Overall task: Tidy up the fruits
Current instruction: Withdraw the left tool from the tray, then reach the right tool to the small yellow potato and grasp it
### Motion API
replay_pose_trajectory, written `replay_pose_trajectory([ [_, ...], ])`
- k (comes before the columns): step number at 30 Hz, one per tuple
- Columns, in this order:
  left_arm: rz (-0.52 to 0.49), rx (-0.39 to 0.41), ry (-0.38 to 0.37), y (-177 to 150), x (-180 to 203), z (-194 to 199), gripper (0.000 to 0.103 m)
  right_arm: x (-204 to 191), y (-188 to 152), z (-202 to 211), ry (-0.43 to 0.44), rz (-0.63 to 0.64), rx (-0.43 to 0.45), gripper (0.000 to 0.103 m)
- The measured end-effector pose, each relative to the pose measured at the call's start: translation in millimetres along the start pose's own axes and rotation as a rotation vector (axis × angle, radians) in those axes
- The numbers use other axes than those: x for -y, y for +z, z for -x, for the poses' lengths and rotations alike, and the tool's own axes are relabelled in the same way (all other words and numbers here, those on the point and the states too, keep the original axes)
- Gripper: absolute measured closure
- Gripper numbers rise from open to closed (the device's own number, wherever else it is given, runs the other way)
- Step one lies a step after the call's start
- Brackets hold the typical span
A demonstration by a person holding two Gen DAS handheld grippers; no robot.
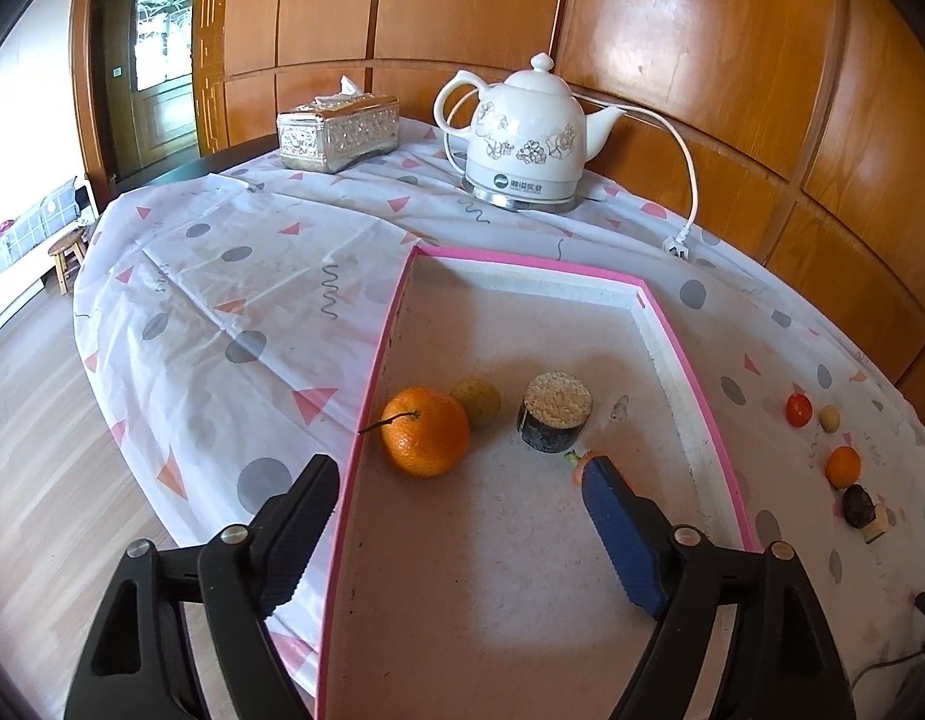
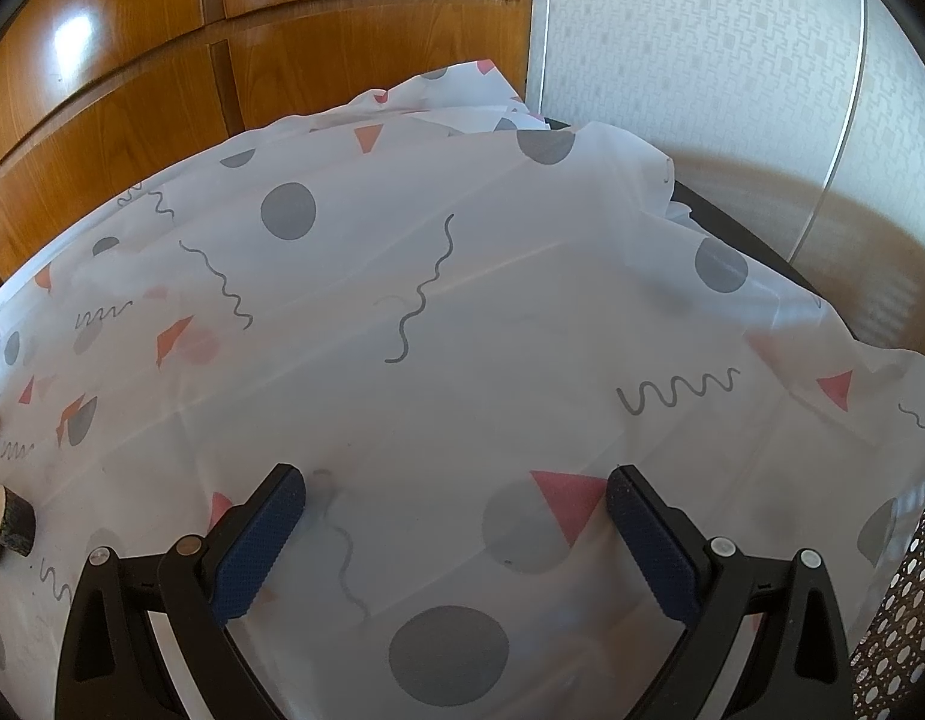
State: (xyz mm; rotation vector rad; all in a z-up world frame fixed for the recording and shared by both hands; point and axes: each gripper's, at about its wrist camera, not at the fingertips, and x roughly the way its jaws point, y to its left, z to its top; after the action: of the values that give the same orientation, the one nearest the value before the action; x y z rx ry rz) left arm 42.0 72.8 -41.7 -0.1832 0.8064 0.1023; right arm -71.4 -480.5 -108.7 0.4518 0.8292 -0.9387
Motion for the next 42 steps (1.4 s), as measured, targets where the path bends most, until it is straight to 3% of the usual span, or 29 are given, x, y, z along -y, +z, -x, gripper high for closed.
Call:
replay_pose_trajectory([
  [5,0.011,0.002,0.003,-0.2,-3.7,1.3,0.017,-10.3,-4.4,10.6,0.032,0.034,0.009,0.021],
  [13,0.026,0.001,0.014,0.8,-9.7,3.5,0.016,-49.9,-14.4,28.9,0.221,0.154,-0.030,0.044],
  [17,0.041,-0.001,0.022,1.4,-15.3,3.9,0.016,-83.3,-21.8,41.3,0.310,0.228,-0.046,0.051],
  [24,0.061,0.006,0.027,3.7,-21.8,5.2,0.016,-141.2,-22.4,62.7,0.446,0.342,-0.057,0.058],
  [30,0.081,-0.006,0.041,3.8,-29.8,1.8,0.016,-198.3,-9.3,72.9,0.522,0.425,-0.036,0.058],
  [42,0.150,-0.034,0.069,2.2,-50.9,-7.6,0.015,-298.4,8.5,42.4,0.492,0.544,-0.084,0.062],
])
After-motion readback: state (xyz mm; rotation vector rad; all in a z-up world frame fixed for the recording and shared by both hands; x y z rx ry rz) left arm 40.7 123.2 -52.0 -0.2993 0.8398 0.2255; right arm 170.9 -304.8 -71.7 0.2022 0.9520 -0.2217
